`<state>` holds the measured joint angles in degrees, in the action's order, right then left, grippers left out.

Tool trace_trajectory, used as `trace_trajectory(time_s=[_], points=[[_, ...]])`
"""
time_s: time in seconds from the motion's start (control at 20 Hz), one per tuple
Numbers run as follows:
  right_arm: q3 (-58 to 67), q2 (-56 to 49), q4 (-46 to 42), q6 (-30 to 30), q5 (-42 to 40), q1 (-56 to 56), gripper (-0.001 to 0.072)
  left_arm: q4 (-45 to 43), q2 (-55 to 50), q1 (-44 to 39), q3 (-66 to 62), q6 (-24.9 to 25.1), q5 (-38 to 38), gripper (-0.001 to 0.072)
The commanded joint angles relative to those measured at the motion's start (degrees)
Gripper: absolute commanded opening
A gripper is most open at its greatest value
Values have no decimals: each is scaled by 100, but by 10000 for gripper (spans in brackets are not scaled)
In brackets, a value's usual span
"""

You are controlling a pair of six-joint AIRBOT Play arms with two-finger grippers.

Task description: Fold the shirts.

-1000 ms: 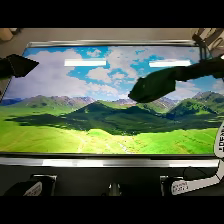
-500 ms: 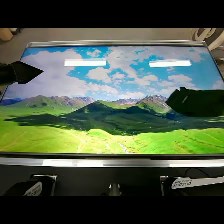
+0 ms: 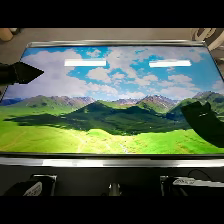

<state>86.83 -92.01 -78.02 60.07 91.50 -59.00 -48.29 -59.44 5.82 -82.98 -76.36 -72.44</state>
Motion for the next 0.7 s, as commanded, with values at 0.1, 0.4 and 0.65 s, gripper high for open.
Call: trace_trajectory(time_s=[0.1,0.4,0.65], points=[[-1604,472,22,101,-269,-184,25,0,-11,2,2,-17,20,28],[-3025,1108,-70,142,-911,-184,24,0,-11,2,2,-20,201,28],[-3058,1143,-407,184,-964,-184,95,2,-11,2,0,-20,197,28]])
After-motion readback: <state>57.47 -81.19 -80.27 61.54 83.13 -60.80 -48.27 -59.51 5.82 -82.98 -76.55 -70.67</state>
